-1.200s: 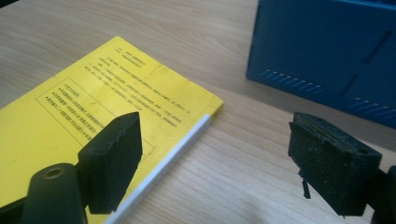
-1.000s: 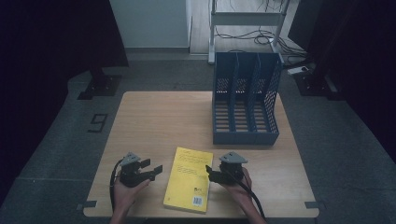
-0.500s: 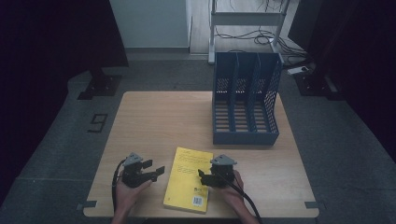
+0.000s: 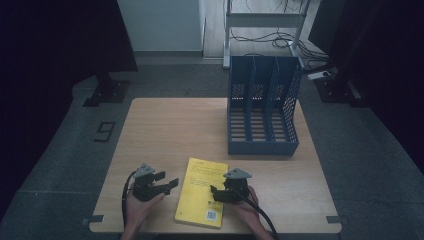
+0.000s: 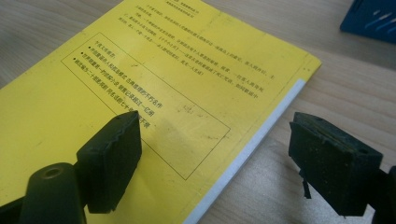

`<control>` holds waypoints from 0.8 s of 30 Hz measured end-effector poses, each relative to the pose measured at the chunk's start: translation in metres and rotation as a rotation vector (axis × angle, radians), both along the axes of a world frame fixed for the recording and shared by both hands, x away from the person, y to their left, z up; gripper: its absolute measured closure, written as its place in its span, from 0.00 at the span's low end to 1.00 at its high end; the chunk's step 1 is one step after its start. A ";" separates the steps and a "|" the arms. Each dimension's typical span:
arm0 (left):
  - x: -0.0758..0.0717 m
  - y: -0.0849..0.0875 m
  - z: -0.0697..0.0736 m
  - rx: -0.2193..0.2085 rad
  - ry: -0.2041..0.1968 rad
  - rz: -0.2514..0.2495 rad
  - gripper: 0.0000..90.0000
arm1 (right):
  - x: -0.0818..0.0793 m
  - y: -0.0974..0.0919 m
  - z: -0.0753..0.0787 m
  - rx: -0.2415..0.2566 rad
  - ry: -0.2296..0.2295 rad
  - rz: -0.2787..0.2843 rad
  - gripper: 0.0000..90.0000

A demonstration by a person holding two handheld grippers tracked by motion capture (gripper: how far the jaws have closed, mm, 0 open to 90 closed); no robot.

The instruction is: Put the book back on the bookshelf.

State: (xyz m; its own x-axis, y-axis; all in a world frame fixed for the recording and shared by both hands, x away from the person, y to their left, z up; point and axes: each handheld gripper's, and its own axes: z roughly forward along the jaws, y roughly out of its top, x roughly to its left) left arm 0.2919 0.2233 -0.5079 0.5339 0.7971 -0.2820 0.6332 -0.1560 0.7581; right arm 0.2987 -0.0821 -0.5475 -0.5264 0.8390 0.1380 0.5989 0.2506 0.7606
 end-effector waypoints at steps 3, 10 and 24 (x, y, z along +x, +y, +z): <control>0.000 -0.003 0.000 0.004 0.002 -0.006 0.34 | 0.000 -0.001 -0.001 0.010 0.006 0.000 0.20; 0.000 -0.012 -0.002 0.018 0.005 -0.032 0.34 | 0.003 -0.005 -0.003 0.056 0.041 0.008 0.22; 0.003 -0.033 -0.010 0.028 0.042 -0.064 0.34 | 0.001 -0.004 -0.003 0.065 0.035 0.013 0.26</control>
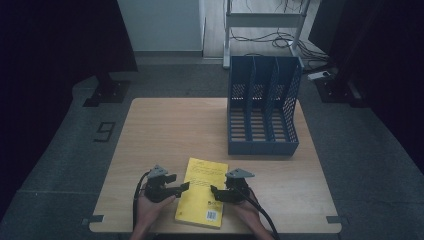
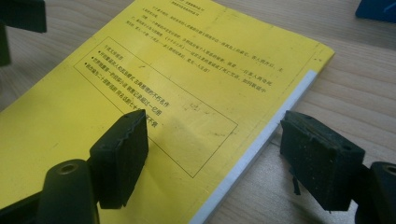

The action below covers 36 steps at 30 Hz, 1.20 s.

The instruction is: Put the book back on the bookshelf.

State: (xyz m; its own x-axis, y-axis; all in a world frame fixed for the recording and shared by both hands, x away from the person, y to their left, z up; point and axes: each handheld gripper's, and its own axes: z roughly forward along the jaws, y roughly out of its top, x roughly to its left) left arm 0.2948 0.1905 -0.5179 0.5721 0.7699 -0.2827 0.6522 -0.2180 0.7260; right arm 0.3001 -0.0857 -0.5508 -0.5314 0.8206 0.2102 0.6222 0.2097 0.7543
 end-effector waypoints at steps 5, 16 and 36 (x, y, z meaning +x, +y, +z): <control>0.001 -0.008 -0.004 0.028 0.007 0.001 0.33 | 0.000 0.000 0.000 -0.001 -0.001 -0.001 0.26; 0.006 -0.021 -0.015 0.058 0.036 -0.011 0.32 | -0.001 0.001 0.000 -0.002 -0.011 -0.001 0.26; 0.004 -0.036 -0.019 0.111 0.041 0.017 0.32 | -0.003 0.002 -0.001 0.000 -0.022 -0.015 0.25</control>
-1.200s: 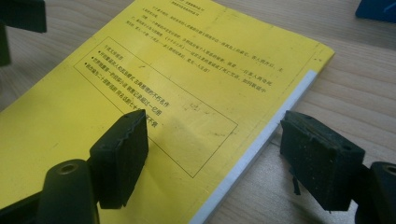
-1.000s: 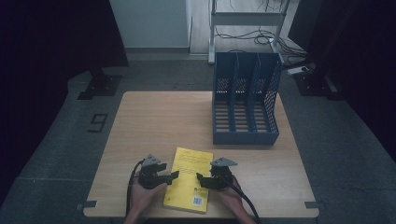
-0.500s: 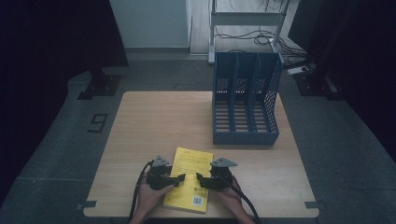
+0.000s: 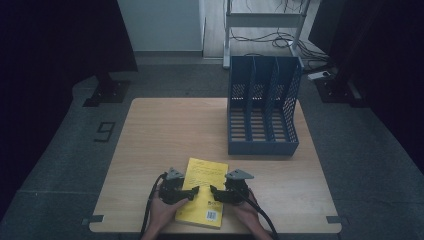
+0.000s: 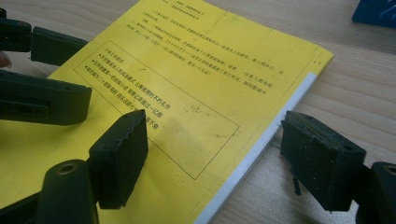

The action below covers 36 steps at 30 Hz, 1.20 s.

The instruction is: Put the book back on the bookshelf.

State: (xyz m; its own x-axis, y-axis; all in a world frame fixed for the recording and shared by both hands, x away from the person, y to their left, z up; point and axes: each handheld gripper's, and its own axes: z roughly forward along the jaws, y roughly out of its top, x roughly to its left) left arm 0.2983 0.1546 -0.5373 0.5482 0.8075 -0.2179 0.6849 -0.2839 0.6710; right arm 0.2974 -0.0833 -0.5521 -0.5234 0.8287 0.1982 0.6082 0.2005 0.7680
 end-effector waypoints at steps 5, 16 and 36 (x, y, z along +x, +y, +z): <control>-0.001 -0.001 0.001 0.007 -0.003 0.018 0.35 | 0.000 0.000 0.000 -0.002 -0.004 -0.001 0.25; -0.003 -0.001 0.005 -0.003 -0.015 0.053 0.42 | -0.001 0.002 0.000 -0.011 -0.010 -0.004 0.25; -0.012 -0.005 0.018 -0.122 -0.013 -0.041 0.46 | -0.001 0.002 0.000 -0.006 -0.016 -0.006 0.25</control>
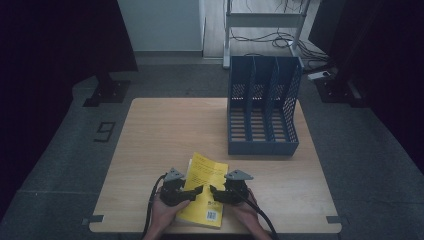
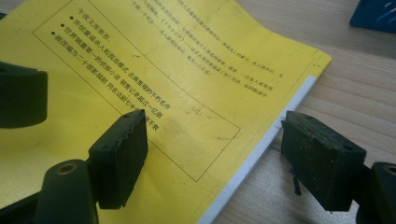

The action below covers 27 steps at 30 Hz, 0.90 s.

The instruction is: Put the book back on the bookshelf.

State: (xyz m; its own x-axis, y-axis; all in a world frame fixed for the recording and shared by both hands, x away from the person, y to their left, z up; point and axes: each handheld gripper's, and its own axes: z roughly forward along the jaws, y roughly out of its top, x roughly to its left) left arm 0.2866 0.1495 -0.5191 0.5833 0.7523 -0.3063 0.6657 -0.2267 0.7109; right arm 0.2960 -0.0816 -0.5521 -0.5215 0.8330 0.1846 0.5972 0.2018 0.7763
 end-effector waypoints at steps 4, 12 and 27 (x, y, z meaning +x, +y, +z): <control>0.005 0.003 -0.003 -0.003 0.015 -0.002 0.48 | 0.000 0.000 0.000 -0.001 -0.003 0.001 0.25; 0.015 0.003 -0.008 0.010 0.023 -0.011 0.55 | 0.000 0.000 0.000 0.000 -0.004 0.003 0.25; 0.011 0.001 -0.005 -0.032 0.008 -0.041 0.65 | 0.000 -0.001 -0.001 0.007 -0.003 0.002 0.25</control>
State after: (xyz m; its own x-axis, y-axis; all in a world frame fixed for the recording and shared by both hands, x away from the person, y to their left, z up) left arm 0.2978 0.1509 -0.5241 0.6108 0.7178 -0.3343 0.6619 -0.2310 0.7131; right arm 0.2959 -0.0824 -0.5527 -0.5239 0.8306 0.1887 0.5948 0.1981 0.7791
